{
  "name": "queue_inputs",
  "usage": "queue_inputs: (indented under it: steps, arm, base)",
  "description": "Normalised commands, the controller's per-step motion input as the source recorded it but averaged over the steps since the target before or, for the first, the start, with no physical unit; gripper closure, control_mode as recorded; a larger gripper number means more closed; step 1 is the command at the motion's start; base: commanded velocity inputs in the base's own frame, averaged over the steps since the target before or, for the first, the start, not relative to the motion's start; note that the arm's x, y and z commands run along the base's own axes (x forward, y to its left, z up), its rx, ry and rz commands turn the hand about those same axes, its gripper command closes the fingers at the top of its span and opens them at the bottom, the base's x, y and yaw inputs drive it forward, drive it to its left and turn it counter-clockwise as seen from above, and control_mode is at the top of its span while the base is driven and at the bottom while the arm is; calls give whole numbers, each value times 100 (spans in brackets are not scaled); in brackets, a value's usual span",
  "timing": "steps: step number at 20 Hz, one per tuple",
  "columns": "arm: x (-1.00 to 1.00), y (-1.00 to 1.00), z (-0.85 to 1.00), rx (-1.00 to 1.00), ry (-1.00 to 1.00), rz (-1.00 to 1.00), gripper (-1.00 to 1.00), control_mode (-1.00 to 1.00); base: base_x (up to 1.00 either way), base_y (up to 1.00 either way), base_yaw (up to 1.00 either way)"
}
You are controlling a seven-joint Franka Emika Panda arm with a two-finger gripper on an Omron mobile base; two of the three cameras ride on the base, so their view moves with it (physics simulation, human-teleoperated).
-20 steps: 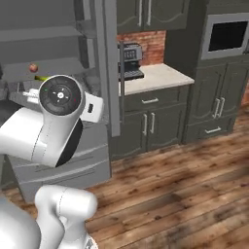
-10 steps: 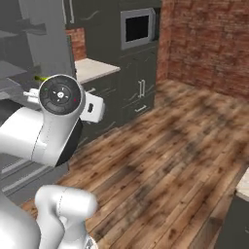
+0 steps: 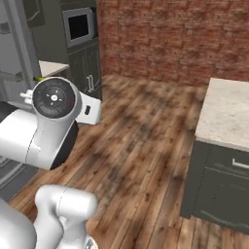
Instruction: Retrieve the banana and peach from the fridge and place them into the bowl on the dining table.
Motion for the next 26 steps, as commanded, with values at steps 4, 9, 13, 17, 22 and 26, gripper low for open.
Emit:
queue_inputs:
  steps: [4,9,13,17,22,26]
  arm:
    - [0,0,0,0,0,0,100,100]
    - [0,0,0,0,0,0,100,100]
    - [0,0,0,0,0,0,100,100]
    - [0,0,0,0,0,0,100,100]
    - [0,0,0,0,0,0,100,100]
    - [0,0,0,0,0,0,100,100]
  base:
    - [-25,-7,-36]
    - [12,17,-28]
    - [81,50,-19]
    - [100,62,-11]
    - [100,40,-1]
    - [100,18,-1]
